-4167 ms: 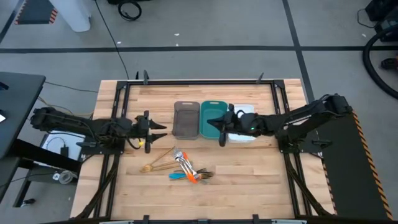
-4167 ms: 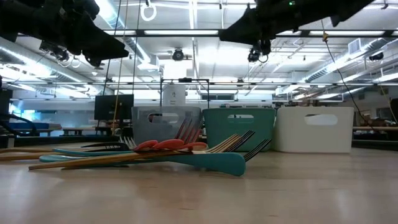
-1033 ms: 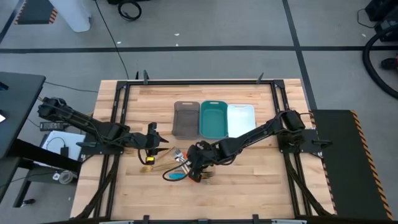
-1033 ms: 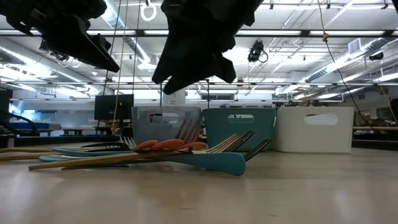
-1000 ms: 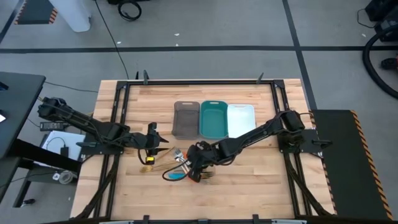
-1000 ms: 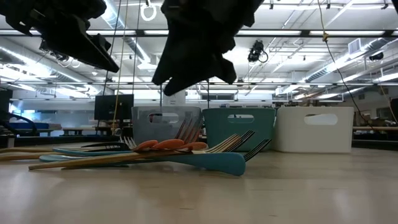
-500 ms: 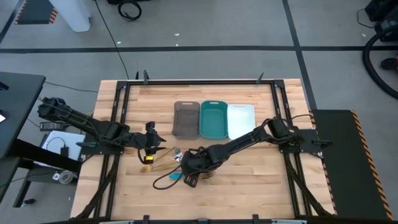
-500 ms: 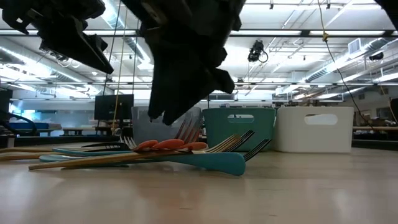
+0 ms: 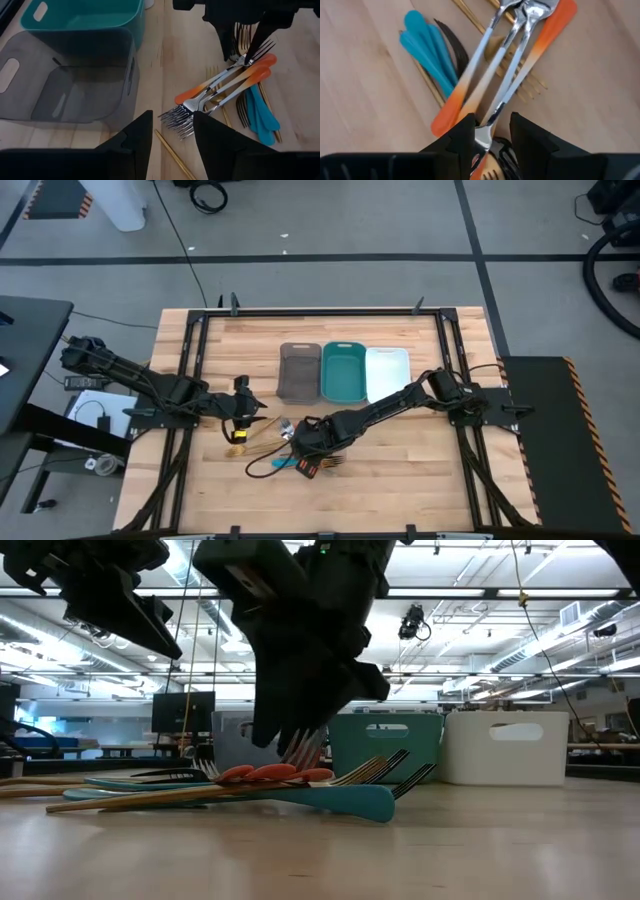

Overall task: Sort silverware by color (type)
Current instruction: Put the orange fork into the white bin

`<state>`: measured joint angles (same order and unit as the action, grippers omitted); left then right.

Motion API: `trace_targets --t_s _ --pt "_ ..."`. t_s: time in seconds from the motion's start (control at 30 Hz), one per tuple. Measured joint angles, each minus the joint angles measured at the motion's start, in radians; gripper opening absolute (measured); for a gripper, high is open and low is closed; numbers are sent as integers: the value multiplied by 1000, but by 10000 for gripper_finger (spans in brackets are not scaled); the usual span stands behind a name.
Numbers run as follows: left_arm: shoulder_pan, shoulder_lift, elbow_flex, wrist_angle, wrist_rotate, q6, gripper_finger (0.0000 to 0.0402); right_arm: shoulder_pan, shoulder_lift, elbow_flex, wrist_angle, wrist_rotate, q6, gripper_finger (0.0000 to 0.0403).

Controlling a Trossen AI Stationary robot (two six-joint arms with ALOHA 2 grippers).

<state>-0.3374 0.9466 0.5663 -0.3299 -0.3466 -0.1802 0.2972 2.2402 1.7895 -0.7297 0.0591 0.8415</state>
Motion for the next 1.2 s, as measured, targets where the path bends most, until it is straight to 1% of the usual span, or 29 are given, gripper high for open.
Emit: trace_targets --t_s 0.33,0.4,0.53,0.7,1.2 --pt "0 0 0 2 0 0 151 -5 0 -2 7 0 23 130" --pt "0 0 0 3 0 0 151 -4 0 -25 38 -3 23 130" --pt "0 0 0 2 0 -1 151 -8 0 -83 108 -48 26 130" --pt "0 0 0 2 1 0 151 -14 0 -99 132 -52 30 129" --pt "0 0 0 -15 1 -14 151 -41 -2 -99 117 -46 -30 90"
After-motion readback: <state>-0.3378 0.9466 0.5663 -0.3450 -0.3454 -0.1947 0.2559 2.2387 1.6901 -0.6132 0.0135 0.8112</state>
